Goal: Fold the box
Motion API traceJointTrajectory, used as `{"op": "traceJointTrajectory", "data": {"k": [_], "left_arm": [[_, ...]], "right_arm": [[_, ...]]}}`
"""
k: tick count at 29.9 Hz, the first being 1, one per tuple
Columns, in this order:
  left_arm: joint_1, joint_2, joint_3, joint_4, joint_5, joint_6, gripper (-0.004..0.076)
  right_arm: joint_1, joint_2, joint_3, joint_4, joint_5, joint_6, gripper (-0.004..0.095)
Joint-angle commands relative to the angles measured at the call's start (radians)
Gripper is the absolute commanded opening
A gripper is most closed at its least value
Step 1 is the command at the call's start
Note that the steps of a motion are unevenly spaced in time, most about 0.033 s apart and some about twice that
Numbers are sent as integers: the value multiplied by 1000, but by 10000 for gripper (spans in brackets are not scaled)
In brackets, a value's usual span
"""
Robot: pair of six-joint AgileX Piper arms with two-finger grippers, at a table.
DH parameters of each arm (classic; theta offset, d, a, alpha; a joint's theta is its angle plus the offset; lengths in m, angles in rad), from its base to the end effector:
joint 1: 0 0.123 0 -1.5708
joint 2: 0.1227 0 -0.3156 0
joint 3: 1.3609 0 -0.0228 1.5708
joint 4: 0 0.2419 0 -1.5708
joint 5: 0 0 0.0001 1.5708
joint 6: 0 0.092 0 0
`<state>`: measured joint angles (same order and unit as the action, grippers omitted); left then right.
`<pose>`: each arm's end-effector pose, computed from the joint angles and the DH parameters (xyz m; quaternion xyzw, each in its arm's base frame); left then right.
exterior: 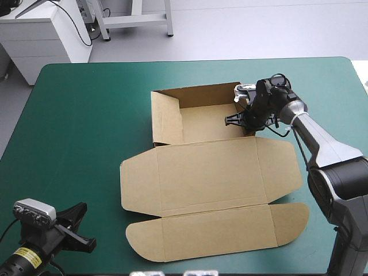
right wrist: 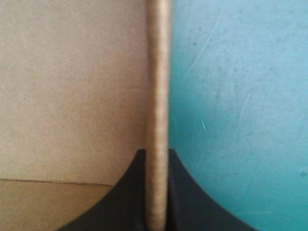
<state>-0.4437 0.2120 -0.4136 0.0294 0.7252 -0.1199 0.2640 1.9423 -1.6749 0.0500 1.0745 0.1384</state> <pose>0.0104 -0.0029 0.2785 0.1399 0.8316 -0.1358 0.5200 0.4047 0.1136 0.2925 -0.0537 0.9858 0.0545 0.1495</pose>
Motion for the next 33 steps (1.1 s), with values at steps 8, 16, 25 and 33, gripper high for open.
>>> {"op": "traceJointTrajectory", "data": {"k": [8, 16, 25, 33], "left_arm": [[-6, -11, -4, -15, -116, -9, -8], [-6, -11, -4, -10, -112, -9, -8], [-6, -11, -2, 7, -112, -9, -8], [-6, -11, -2, 22, -112, -9, -8]], "right_arm": [[-228, -111, -381, -5, 162, -131, -20], [-611, -122, -523, 42, 177, -177, -20], [-796, 10, -480, 195, 175, -251, -7], [-796, 103, -480, 177, 177, -250, 310]]}}
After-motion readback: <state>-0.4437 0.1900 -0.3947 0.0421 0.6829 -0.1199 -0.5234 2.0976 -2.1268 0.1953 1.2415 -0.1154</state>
